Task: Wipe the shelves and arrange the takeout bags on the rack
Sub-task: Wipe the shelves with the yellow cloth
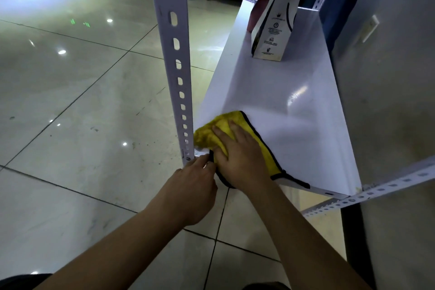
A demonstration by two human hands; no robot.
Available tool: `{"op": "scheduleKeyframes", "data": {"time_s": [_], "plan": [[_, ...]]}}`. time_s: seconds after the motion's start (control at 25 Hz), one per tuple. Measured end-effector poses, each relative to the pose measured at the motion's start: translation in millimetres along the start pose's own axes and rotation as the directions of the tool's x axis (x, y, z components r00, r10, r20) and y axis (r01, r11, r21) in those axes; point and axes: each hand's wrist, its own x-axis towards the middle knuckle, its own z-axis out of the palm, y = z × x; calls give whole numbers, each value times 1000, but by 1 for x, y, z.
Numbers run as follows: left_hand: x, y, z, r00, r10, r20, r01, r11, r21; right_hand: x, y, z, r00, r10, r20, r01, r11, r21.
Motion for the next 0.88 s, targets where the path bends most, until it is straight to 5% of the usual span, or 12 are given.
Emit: {"op": "scheduleKeyframes", "data": {"time_s": [0.12,0.24,0.32,0.52,0.72,0.88], "plan": [[0,1,0,1000,7,-27,-7,1000,-14,-11,35,-13,978,190,-85,-196,979,-64],[-2,3,2,999,19,-40,-20,999,-31,-6,78,-32,859,475,-192,-495,865,-76],[-3,1,1,999,19,-47,-21,998,-60,17,94,-46,835,536,-126,-544,838,-42],[0,5,-5,999,8,-39,-10,998,-54,62,69,-43,940,339,-26,-340,938,-67],[6,5,-4,999,-15,-49,16,1000,9,3,16,-1,998,33,-45,-34,999,-20],[6,10,-5,999,7,-44,-6,1000,23,-38,23,-7,999,6,-40,-9,997,-72]]}}
